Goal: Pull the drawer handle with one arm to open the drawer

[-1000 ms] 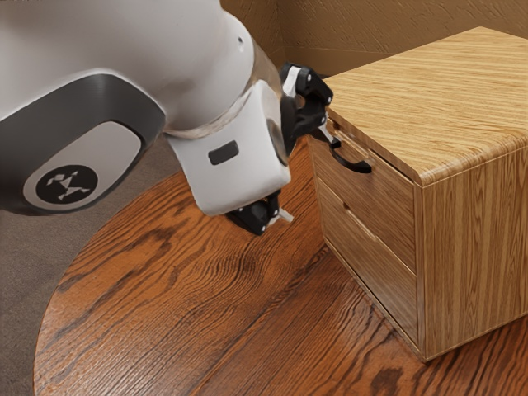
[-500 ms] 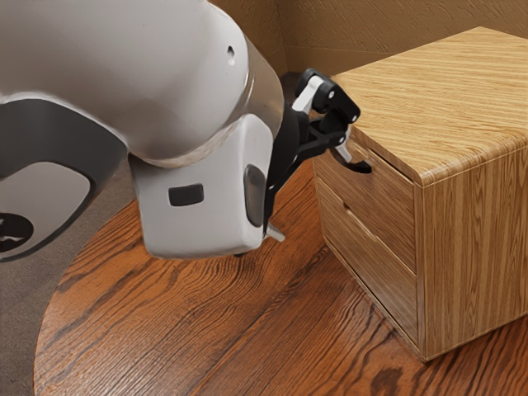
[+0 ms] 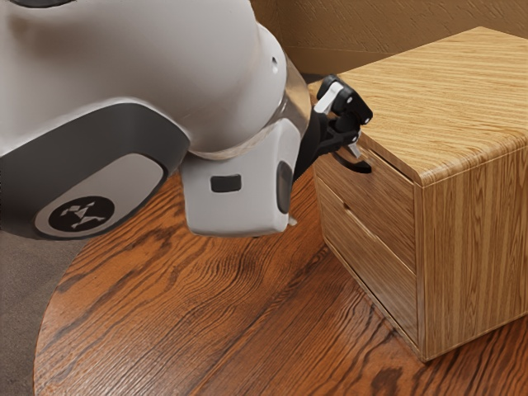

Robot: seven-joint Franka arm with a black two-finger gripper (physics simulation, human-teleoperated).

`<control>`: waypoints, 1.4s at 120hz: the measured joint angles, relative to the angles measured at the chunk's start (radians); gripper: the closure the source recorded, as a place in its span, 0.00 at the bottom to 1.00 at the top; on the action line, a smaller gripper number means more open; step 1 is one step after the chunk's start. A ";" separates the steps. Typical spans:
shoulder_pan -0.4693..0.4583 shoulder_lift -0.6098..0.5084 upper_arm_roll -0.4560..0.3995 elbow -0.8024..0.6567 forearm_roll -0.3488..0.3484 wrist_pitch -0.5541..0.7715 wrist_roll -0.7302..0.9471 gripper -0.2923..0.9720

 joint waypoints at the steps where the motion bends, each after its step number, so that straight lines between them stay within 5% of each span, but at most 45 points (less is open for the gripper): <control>1: 0.000 0.000 0.000 -0.001 0.000 0.001 0.001 0.25; 66: -0.003 -0.102 0.050 -0.141 -0.011 0.189 0.036 0.25; 120: -0.005 -0.082 0.074 -0.229 -0.013 0.321 0.046 0.25; 168: -0.067 -0.044 0.193 -0.268 -0.012 0.400 0.050 0.25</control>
